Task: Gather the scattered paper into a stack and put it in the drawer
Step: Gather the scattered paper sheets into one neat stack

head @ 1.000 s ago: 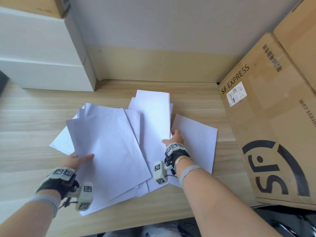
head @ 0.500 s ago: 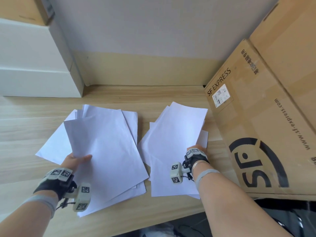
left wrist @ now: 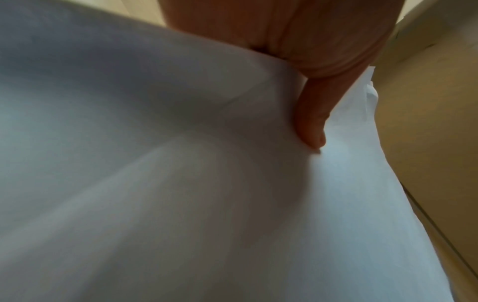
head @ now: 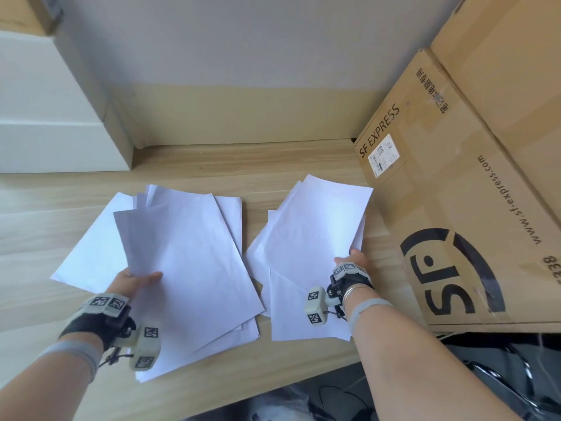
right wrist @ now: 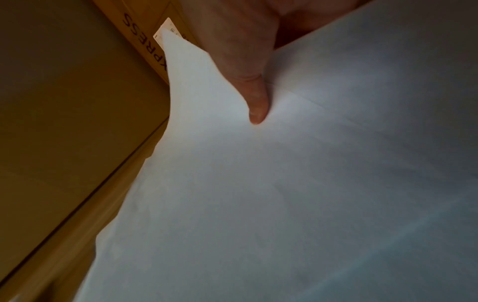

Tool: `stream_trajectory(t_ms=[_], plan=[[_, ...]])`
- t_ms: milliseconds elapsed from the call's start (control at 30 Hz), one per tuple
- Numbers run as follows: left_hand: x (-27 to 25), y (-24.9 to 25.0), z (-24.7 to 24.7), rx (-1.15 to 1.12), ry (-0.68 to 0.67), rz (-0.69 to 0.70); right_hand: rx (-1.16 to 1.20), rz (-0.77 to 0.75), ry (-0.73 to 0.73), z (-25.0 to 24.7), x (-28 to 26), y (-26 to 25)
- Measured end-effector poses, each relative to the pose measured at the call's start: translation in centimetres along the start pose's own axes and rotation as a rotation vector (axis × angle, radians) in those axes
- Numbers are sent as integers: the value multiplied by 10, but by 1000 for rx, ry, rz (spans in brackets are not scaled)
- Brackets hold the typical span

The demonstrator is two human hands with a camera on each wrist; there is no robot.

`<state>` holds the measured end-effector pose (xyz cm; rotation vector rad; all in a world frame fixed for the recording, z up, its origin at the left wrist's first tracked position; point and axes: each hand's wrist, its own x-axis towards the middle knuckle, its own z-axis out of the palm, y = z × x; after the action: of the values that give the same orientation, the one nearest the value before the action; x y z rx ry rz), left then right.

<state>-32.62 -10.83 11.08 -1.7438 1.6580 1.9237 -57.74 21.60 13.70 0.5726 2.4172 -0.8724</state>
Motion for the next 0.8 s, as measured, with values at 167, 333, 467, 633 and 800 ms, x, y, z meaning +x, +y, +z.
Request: stream_trajectory(t_ms=[167,333,467,633,800], plan=[[2,2,-1,-9,9,6,57,-146,81,-8,-5,-3],[1,3,1,-7,-22,1,164,-314,82,-23,4,-18],[-1,4,-1,10,-41,-13,241,-414,33,-29,2,-42],[0,2,2,16,-48,-12,159,-482,-177,-6,-8,-63],[1,5,4,66,-50,-12,-68,-592,-325,45,-27,-69]])
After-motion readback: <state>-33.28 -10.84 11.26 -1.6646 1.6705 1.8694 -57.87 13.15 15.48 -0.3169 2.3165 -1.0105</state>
